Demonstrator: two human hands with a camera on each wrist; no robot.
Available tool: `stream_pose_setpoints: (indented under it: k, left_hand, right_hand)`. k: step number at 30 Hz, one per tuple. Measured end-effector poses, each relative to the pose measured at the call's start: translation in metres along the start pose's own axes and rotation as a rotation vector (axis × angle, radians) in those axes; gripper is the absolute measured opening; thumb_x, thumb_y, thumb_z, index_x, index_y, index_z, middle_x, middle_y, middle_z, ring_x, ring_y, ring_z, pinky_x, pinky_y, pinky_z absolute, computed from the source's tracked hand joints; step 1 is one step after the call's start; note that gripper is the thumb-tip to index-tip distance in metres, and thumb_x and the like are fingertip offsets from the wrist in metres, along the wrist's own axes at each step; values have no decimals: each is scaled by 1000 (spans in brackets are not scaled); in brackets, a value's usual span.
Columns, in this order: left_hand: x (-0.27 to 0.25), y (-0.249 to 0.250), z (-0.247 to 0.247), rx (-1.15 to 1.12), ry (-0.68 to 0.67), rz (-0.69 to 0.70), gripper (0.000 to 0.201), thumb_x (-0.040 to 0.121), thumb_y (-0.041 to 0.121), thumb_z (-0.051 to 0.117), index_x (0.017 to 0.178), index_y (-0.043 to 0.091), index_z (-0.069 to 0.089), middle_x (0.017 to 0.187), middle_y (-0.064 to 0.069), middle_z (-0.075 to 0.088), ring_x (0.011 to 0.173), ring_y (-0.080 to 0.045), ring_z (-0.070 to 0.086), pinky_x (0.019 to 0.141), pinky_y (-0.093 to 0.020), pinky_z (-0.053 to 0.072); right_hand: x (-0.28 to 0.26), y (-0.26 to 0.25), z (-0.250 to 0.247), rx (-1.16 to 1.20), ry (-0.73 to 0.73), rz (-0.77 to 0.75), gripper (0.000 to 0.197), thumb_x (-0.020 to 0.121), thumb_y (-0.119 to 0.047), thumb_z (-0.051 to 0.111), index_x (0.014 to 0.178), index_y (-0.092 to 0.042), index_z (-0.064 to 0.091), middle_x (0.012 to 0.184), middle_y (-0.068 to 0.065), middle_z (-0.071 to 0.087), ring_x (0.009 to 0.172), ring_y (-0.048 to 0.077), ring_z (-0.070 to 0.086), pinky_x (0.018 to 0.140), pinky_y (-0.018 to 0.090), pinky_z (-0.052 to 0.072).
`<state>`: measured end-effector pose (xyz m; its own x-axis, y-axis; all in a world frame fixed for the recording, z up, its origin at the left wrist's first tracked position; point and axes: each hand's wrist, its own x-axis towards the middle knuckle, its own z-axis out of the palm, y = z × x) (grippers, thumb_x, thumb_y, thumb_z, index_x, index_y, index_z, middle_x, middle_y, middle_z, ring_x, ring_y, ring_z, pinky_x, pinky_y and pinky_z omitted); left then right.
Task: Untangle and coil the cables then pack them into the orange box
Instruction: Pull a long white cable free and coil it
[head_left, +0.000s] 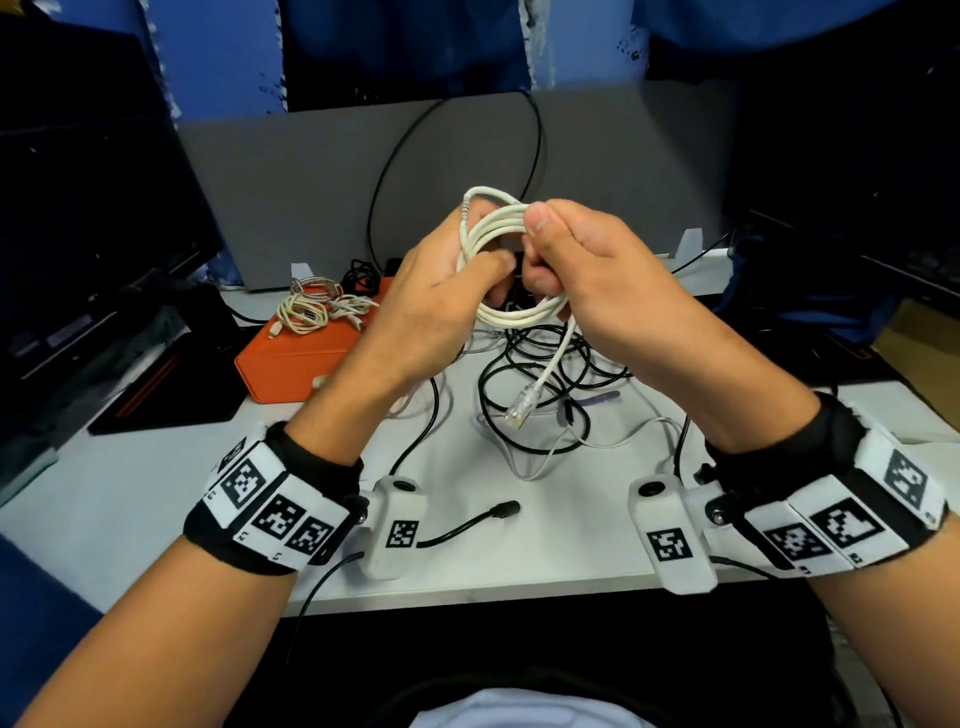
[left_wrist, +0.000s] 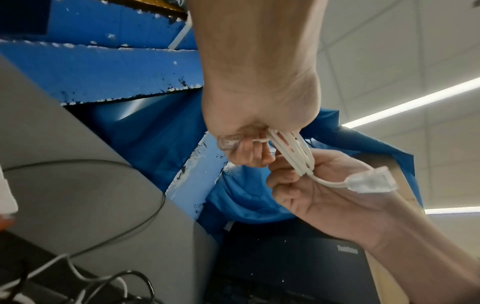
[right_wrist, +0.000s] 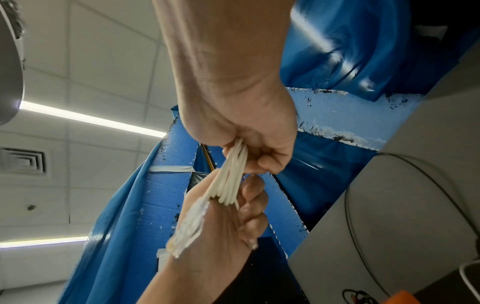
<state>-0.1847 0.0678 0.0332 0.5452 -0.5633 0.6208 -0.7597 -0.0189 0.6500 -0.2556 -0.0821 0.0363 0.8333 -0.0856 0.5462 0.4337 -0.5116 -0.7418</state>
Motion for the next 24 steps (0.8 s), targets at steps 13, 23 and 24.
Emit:
stream_pose_setpoints:
  k: [13, 23, 24]
  left_hand:
    - [-2, 9, 3, -62, -73, -17, 46, 112, 26, 36, 157, 27, 28, 87, -21, 56, 47, -17, 47, 43, -26, 40]
    - [0, 7, -1, 171, -10, -46, 31, 110, 18, 39, 138, 27, 49, 85, -11, 63, 46, -23, 60, 47, -22, 46]
    - [1, 7, -2, 178, 6, -46, 31, 110, 18, 39, 138, 26, 50, 84, -10, 63, 47, -24, 61, 48, -24, 47]
  right_hand:
    - [10, 3, -24, 79, 46, 39, 35, 107, -44, 35, 81, -24, 48, 62, -11, 43, 69, 26, 31, 67, 44, 29]
    - [13, 12, -34, 38, -76, 102, 35, 111, -36, 40, 106, -14, 67, 83, -3, 66, 74, 14, 58, 66, 31, 50]
    - [13, 13, -38, 6, -98, 104, 34, 111, -35, 42, 110, -13, 68, 86, -2, 67, 76, 14, 61, 67, 32, 52]
